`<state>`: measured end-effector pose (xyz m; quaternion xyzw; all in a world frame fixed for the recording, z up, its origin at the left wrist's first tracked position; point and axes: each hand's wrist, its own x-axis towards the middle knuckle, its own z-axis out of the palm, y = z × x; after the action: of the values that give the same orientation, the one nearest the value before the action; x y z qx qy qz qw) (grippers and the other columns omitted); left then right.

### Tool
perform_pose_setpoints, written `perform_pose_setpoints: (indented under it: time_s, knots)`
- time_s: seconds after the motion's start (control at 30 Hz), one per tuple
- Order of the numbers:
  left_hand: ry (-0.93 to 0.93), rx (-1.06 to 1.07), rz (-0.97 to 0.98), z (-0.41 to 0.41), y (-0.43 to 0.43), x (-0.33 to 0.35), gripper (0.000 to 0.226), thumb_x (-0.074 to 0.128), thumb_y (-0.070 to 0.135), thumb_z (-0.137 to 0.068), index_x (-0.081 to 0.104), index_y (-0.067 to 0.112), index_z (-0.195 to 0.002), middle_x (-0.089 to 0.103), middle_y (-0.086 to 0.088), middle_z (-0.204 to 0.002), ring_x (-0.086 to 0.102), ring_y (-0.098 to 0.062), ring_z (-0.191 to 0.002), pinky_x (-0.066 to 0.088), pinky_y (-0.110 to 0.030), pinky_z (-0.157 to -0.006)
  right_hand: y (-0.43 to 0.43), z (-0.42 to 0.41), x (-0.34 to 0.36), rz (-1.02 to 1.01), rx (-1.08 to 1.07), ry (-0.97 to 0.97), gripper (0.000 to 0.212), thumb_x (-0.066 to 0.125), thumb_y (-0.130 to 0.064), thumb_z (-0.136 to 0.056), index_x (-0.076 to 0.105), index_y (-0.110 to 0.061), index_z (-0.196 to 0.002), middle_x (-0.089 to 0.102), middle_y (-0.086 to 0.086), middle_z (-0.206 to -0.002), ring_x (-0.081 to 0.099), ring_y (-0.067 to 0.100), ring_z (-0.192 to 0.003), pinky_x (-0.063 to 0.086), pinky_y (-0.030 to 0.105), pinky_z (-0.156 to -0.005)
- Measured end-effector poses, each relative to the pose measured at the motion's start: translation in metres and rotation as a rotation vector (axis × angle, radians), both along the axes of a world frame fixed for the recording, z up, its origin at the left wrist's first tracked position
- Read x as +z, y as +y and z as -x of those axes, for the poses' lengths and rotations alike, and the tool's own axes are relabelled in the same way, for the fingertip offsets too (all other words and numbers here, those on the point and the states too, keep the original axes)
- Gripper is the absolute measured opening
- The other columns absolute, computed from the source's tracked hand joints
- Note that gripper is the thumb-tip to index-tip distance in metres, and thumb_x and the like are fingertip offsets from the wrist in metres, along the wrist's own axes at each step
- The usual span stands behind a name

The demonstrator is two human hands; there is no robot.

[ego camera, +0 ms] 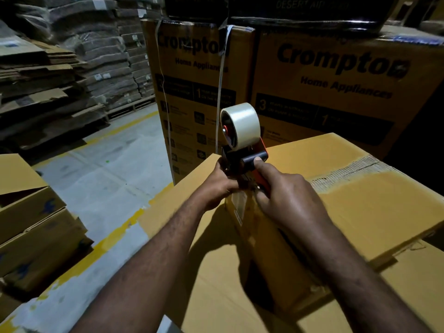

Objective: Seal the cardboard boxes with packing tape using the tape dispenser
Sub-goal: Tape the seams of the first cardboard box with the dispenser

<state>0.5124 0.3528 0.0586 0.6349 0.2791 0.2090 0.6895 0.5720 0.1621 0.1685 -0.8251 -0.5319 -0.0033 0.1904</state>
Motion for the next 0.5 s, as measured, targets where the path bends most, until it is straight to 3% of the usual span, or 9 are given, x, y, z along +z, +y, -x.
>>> perform_pose_setpoints:
  time_s: [0.07, 0.23, 0.33, 0.4, 0.5]
  knots:
    - [-0.002, 0.003, -0.004, -0.002, 0.001, 0.001, 0.101, 0.088, 0.006, -0.068, 0.029, 0.029, -0.148, 0.056, -0.008, -0.135, 0.06, -0.026, -0.121, 0.059, -0.039, -0.092, 0.0, 0.007, 0.001, -0.002, -0.009, -0.016, 0.067, 0.057, -0.031, -0.096, 0.023, -0.036, -0.153, 0.055, -0.004, -0.09, 0.041, 0.007, -0.066, 0.032, 0.019, -0.054]
    - [0.001, -0.021, -0.05, -0.004, 0.003, 0.005, 0.106, 0.089, 0.009, -0.063, 0.03, 0.029, -0.148, 0.056, -0.008, -0.135, 0.059, -0.029, -0.123, 0.059, -0.04, -0.09, -0.003, 0.007, 0.012, 0.009, -0.062, 0.038, 0.067, 0.059, -0.028, -0.096, 0.024, -0.038, -0.152, 0.065, 0.004, -0.111, 0.04, 0.01, -0.069, 0.038, 0.022, -0.064]
    - [-0.012, -0.046, -0.061, -0.002, 0.004, 0.005, 0.097, 0.09, 0.019, -0.061, 0.04, 0.024, -0.144, 0.058, -0.01, -0.133, 0.059, -0.03, -0.122, 0.058, -0.034, -0.084, -0.007, 0.014, 0.012, 0.033, -0.052, -0.011, 0.067, 0.059, -0.028, -0.095, 0.024, -0.039, -0.151, 0.06, -0.001, -0.092, 0.035, 0.003, -0.059, 0.035, 0.018, -0.056]
    - [-0.028, -0.037, -0.071, -0.002, 0.003, 0.007, 0.086, 0.086, 0.013, -0.07, 0.042, 0.021, -0.142, 0.058, -0.01, -0.132, 0.058, -0.03, -0.123, 0.057, -0.031, -0.081, -0.009, 0.018, 0.014, 0.04, -0.053, -0.025, 0.064, 0.059, -0.027, -0.095, 0.027, -0.04, -0.149, 0.043, -0.008, -0.074, 0.032, -0.001, -0.056, 0.029, 0.016, -0.049]
    - [-0.019, -0.004, -0.063, -0.001, 0.001, 0.006, 0.093, 0.084, 0.008, -0.073, 0.032, 0.025, -0.148, 0.051, -0.006, -0.138, 0.054, -0.028, -0.127, 0.056, -0.041, -0.094, -0.013, 0.019, 0.018, 0.038, -0.071, -0.022, 0.06, 0.058, -0.027, -0.096, 0.029, -0.039, -0.147, 0.04, -0.008, -0.074, 0.035, 0.0, -0.058, 0.034, 0.017, -0.051]
